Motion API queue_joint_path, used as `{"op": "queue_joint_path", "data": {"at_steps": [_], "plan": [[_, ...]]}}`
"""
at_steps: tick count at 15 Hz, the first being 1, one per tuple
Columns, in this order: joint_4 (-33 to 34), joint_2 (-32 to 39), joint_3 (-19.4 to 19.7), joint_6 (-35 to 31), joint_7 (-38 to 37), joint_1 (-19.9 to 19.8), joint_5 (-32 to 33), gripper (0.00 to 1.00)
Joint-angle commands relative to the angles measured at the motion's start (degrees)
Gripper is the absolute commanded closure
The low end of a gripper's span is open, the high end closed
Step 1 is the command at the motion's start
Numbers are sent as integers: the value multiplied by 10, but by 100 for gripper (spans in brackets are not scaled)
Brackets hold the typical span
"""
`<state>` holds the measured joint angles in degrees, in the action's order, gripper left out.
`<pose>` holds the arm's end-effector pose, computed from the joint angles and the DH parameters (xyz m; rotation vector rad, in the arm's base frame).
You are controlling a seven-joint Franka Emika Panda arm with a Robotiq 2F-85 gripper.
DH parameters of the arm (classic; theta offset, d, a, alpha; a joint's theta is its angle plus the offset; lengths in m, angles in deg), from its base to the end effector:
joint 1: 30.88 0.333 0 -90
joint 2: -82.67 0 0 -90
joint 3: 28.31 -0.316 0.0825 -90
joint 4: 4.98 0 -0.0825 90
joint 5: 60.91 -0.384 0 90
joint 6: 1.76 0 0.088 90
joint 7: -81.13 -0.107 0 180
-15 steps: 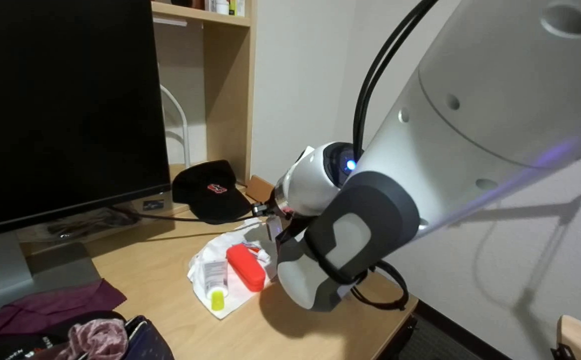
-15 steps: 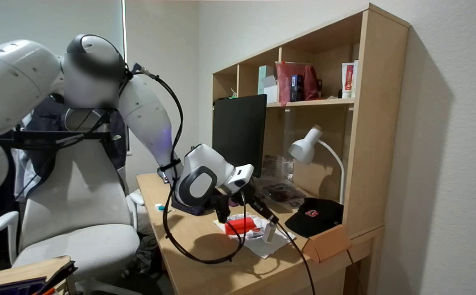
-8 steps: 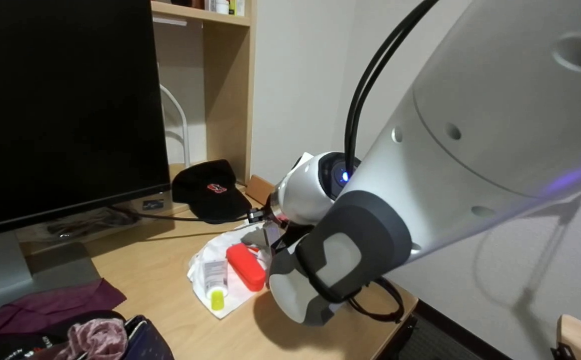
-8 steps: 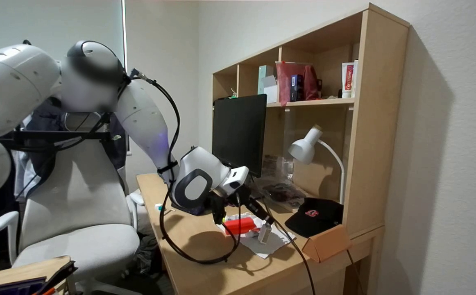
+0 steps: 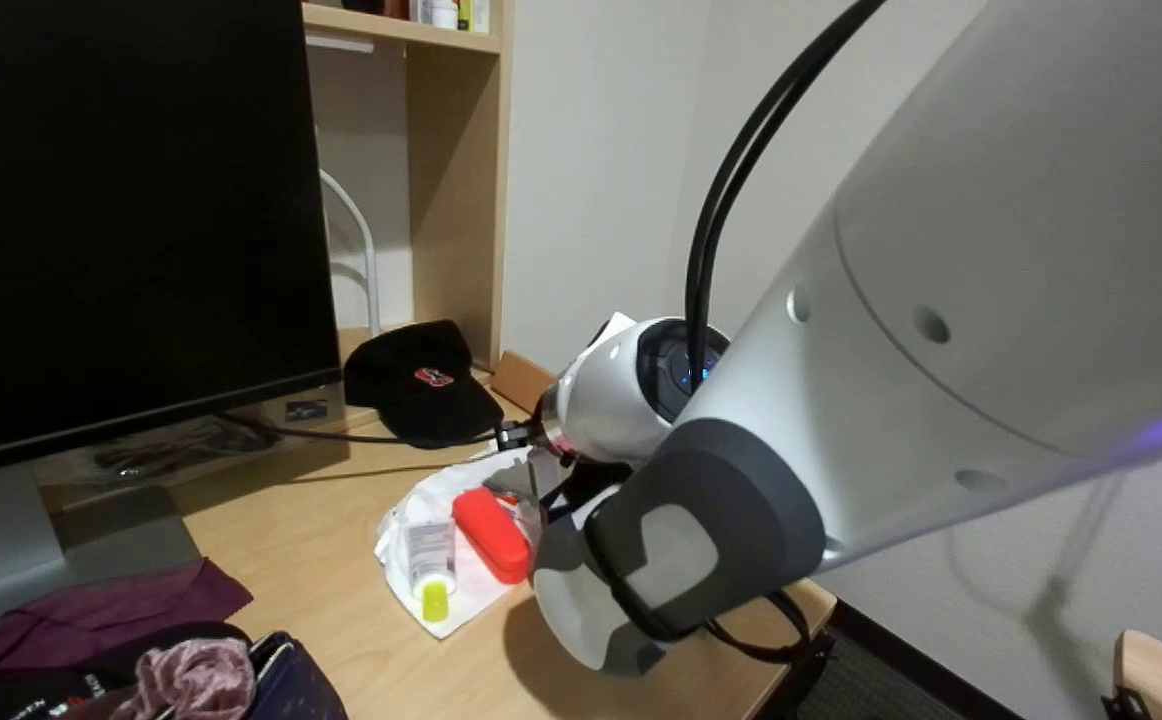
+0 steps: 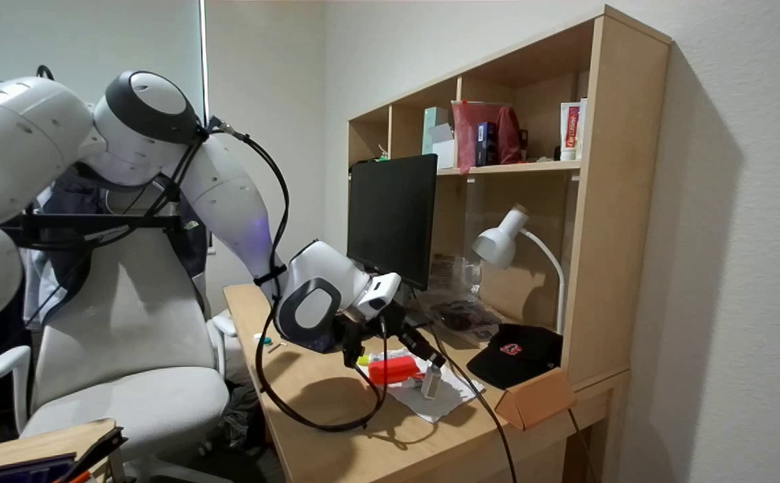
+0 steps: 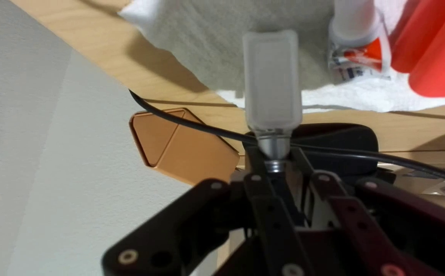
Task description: Pick up the small white bottle and move it to the right
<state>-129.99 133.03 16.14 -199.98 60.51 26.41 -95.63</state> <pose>0.5750 0.0812 0.1883 2.5935 -0.5151 1.2232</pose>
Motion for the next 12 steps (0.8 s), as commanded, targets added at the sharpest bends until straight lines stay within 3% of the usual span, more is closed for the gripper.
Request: {"op": "queue_joint_path", "data": {"at_steps": [1,6,7,8,12], "plan": [[-27,31,24,0,-44,53,-10,88],[-50,33,21,-2,-67,76,6,88],[-52,31,22,-3,-74,79,8,55],[-53,26,22,-3,-82,79,11,54],[-64,24,9,2,-105,77,14,30]]}}
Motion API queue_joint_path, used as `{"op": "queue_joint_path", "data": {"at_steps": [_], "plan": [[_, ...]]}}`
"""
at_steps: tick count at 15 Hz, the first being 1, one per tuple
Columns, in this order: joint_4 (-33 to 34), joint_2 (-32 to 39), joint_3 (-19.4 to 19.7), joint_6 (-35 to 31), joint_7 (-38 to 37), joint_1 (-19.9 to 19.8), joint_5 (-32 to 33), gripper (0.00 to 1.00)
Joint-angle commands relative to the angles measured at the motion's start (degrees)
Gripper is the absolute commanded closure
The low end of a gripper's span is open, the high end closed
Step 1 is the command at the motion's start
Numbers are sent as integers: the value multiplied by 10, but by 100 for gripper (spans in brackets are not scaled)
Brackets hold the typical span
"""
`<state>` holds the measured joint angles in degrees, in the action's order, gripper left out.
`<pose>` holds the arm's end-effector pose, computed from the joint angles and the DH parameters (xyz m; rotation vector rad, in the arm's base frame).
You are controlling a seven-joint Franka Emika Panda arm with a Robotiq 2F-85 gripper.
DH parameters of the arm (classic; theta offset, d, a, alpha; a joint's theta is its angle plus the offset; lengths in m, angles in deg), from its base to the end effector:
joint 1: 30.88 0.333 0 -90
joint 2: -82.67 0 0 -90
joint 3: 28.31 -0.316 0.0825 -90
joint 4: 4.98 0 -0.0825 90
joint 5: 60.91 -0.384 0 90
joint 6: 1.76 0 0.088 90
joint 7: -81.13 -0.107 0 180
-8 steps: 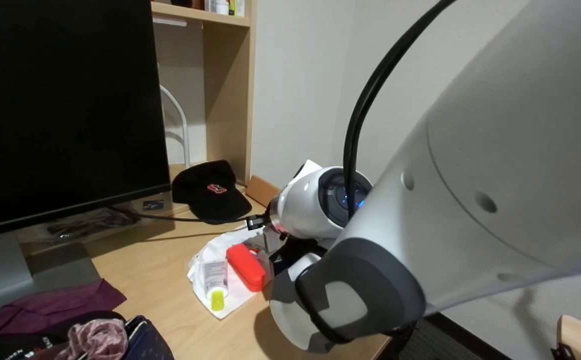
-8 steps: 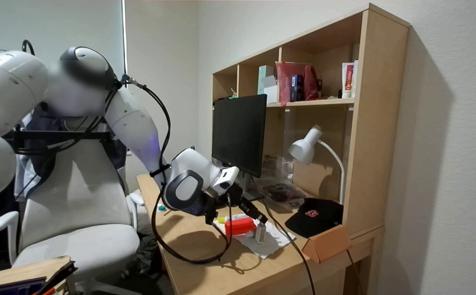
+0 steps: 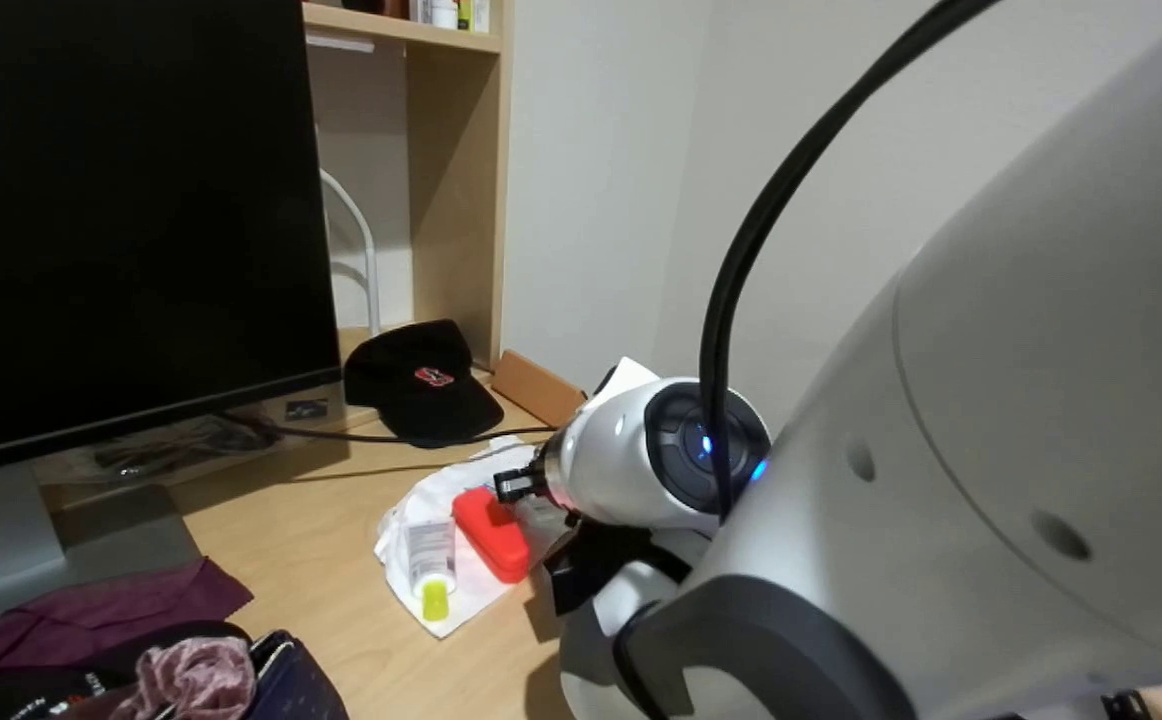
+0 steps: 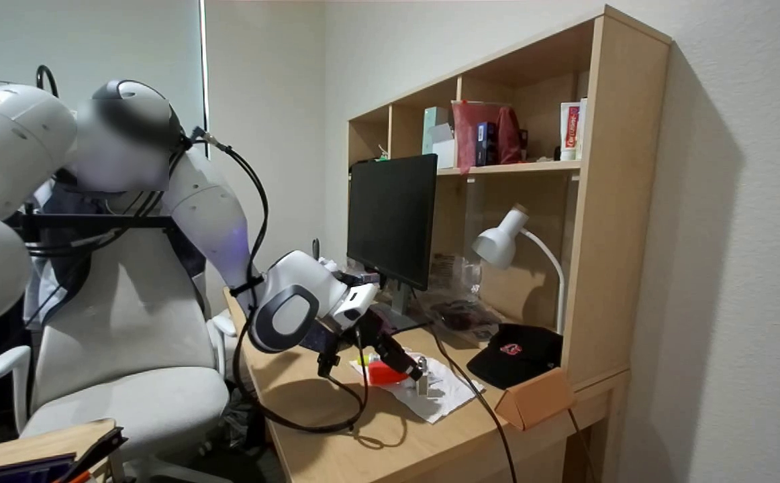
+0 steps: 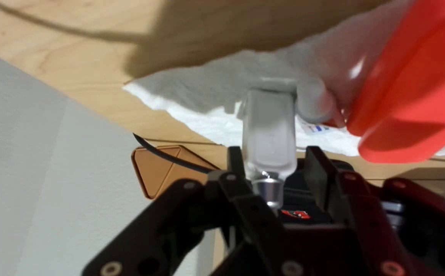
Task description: Pick up the small white bottle and move it to the right
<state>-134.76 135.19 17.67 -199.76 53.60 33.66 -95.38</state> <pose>0.5401 0.1087 0.1651 2.6028 -0.5278 1.1877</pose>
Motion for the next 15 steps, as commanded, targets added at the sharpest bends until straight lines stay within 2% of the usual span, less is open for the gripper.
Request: {"op": "queue_joint_path", "data": {"at_steps": [1,3,5,8,12,13,14,15], "plan": [[-20,-1,-10,0,-39,3,14,22],[-23,-5,-9,0,-43,4,18,9],[-34,-10,-9,0,-43,1,14,0],[-67,-56,-20,0,-29,-22,32,0],[-127,-119,1,0,0,-22,47,0],[-137,-142,-7,0,45,-29,15,0],[-153,-156,15,8,24,-20,56,0],[-161,-194,1,13,83,-35,39,0]]}}
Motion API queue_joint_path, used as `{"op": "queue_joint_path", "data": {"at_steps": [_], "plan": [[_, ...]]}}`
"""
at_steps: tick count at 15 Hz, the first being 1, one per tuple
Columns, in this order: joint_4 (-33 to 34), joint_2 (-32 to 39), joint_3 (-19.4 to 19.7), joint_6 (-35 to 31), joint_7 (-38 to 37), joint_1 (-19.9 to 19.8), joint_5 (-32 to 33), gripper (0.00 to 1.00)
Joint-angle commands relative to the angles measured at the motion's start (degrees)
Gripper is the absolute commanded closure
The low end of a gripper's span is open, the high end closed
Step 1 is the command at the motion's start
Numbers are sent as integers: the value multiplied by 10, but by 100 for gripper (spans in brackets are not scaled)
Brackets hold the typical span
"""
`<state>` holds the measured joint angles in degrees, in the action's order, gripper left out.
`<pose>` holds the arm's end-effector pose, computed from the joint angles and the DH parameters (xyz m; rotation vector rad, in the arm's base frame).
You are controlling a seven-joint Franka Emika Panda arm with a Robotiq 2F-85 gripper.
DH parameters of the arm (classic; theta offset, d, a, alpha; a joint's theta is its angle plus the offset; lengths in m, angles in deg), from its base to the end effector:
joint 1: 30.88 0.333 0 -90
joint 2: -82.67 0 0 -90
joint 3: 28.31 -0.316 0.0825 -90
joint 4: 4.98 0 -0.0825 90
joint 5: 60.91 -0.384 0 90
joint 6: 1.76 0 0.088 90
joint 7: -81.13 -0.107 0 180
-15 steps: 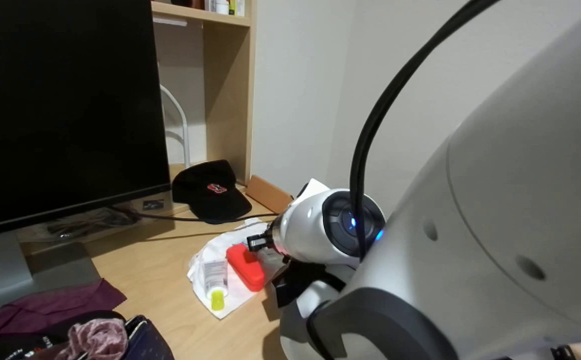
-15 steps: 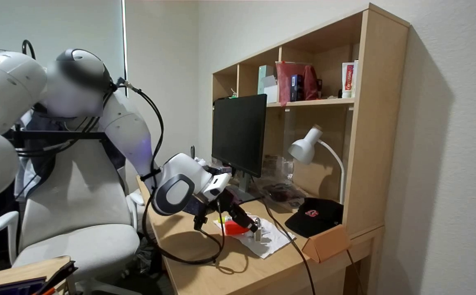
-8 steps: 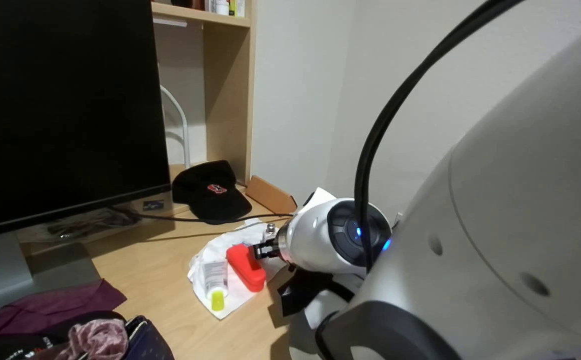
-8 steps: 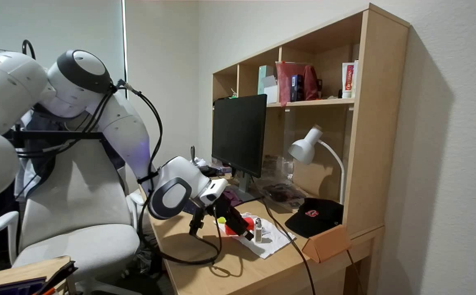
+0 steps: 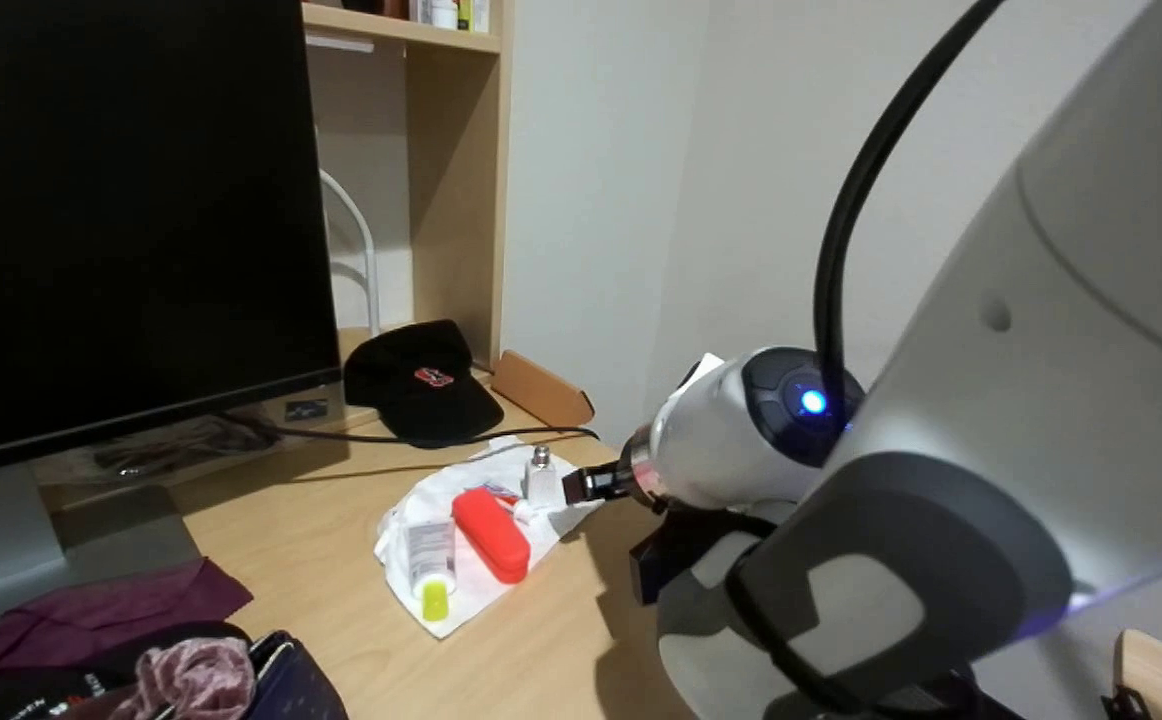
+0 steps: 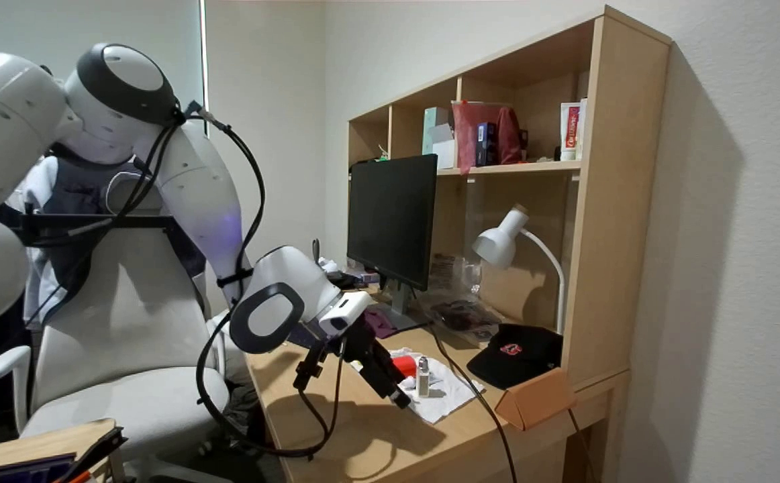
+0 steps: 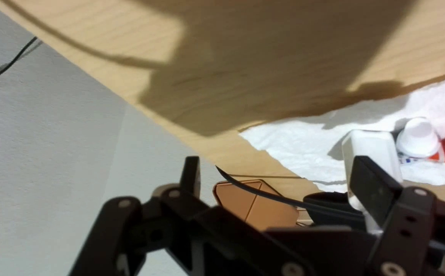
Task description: Pick up the small white bottle and move it to the right
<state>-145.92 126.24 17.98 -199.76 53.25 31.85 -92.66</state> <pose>0.4935 0.0559 0.1734 2.6159 -0.6701 1.0353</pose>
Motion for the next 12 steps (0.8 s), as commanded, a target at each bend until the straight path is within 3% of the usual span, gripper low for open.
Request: {"op": "queue_joint_path", "data": {"at_steps": [1,4,9,12], "plan": [[-67,-134,13,21,71,-16,69,0],[-86,-210,43,73,87,-20,160,0],[-72,-309,236,306,175,65,240,0],[-10,-350,301,449,215,88,307,0]]}}
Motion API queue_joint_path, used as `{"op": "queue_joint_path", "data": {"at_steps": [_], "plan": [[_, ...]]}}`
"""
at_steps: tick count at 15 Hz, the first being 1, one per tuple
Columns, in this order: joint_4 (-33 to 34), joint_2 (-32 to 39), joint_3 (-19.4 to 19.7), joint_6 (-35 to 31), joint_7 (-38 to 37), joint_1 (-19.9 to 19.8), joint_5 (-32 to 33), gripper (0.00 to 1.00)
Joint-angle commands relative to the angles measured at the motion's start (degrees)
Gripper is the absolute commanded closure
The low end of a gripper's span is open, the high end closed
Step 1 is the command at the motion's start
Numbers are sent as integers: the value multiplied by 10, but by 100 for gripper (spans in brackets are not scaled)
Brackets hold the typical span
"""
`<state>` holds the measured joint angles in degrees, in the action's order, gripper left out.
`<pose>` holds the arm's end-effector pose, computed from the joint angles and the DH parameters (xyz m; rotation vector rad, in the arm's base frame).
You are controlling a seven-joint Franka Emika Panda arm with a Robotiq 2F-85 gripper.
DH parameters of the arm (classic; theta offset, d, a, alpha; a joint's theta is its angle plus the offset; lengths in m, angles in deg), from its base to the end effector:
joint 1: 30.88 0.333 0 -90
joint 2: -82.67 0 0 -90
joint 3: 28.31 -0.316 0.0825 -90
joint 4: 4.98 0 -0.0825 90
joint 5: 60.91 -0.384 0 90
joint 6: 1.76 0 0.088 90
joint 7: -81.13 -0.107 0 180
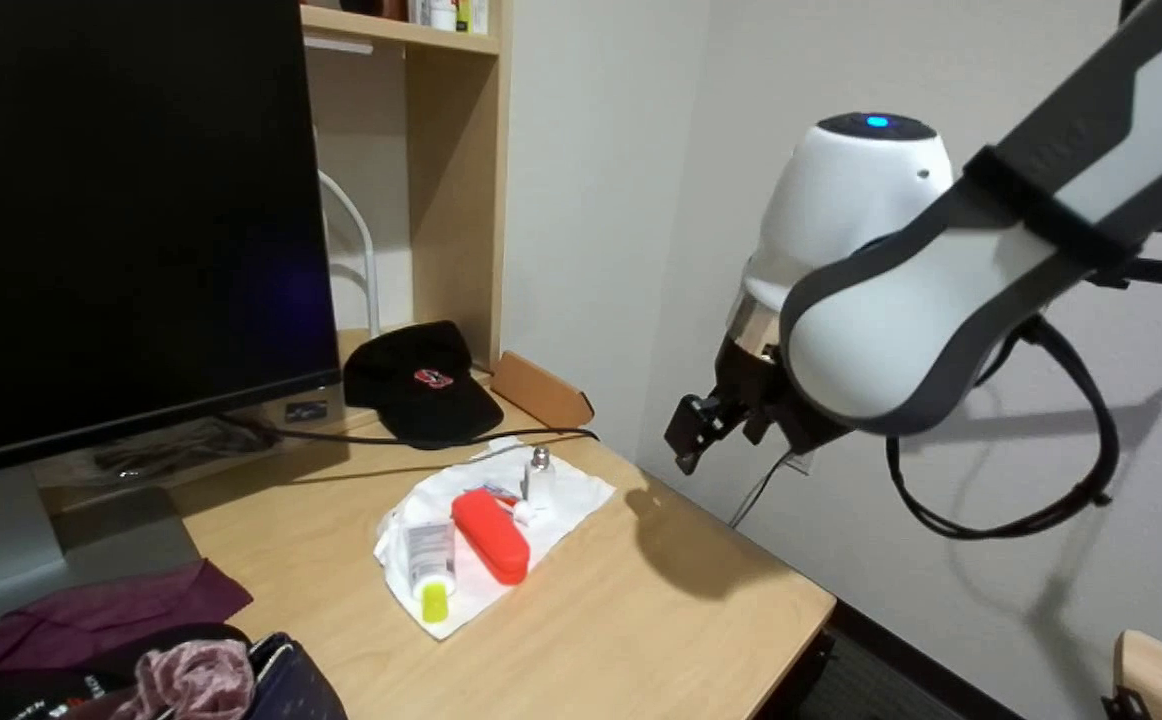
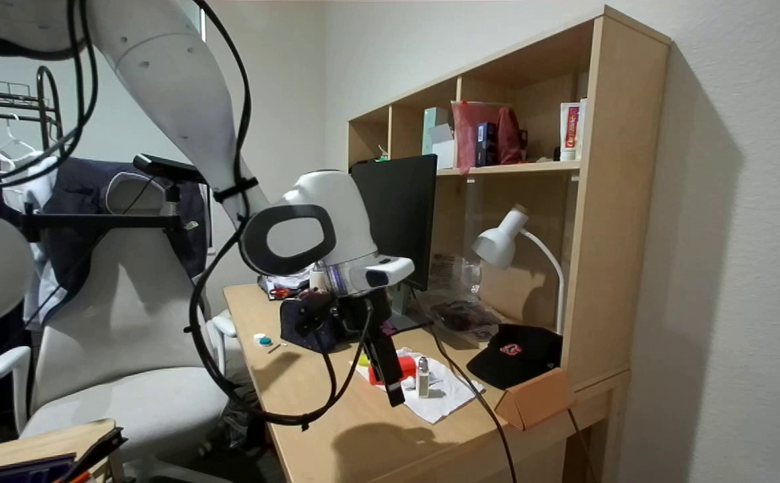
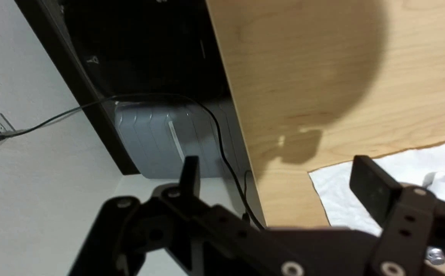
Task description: Pick up the small white bottle and move it to the right
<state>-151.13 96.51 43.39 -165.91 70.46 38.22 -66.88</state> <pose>0.4764 -0.0386 0.2674 2.9168 -0.4290 0.3861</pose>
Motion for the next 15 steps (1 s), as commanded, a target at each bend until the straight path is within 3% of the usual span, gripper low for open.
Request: {"op": "queue_joint_path", "data": {"at_steps": [1,2,8,15], "plan": [[63,-63,52,154,55,25,62,0],[33,-31,36,87,27,12,36,0],[42,-42,31,96,26,8,29,0],[138,-4,-57,188,-58,-15,-133,0]]}}
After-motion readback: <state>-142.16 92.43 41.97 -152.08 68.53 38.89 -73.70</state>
